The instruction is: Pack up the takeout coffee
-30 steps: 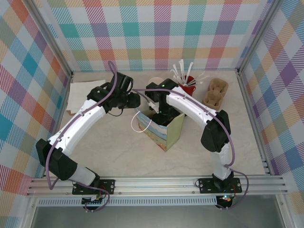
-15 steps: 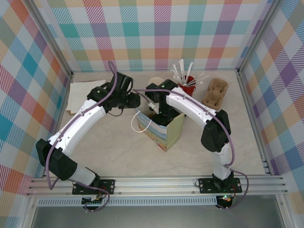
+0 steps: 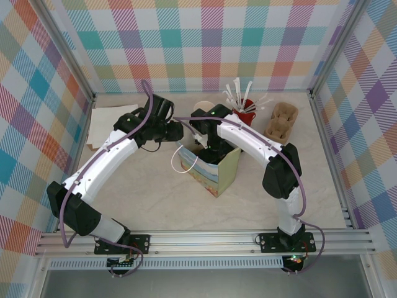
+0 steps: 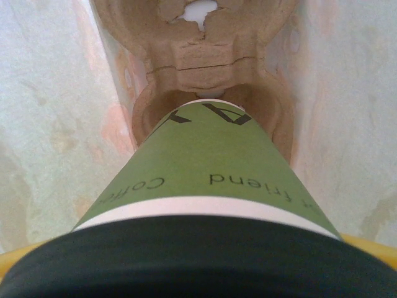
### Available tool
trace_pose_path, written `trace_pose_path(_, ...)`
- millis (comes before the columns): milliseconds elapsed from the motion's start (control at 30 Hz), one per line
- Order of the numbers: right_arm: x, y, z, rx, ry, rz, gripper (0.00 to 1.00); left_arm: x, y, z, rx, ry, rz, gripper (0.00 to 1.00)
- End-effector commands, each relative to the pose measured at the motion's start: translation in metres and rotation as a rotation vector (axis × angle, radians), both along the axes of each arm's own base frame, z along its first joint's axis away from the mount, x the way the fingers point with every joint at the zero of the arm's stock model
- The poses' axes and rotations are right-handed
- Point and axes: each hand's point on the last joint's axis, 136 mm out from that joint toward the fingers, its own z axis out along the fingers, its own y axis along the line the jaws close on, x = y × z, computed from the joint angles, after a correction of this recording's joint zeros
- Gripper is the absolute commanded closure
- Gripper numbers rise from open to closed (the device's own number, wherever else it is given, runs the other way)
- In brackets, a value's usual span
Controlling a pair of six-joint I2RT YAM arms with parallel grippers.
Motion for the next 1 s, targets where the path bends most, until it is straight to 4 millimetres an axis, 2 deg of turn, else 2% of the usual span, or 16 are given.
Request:
trace_pose_path(0, -0.001, -0.001, -0.001, 0.011, 0.016, 0.008, 0.31, 0.000, 0.003, 0.001, -0.004, 0.004, 0.006, 0.58)
trace_pose_path(667, -0.001, 0.011, 0.000, 0.078, 0.017, 0.007, 0.31, 0.000, 0.001, 0.000, -0.008, 0.008, 0.003, 0.58)
trace_pose_path(967, -0.003, 0.005, -0.005, 0.047, 0.027, 0.006, 0.31, 0.000, 0.001, 0.000, -0.008, 0.008, 0.003, 0.58)
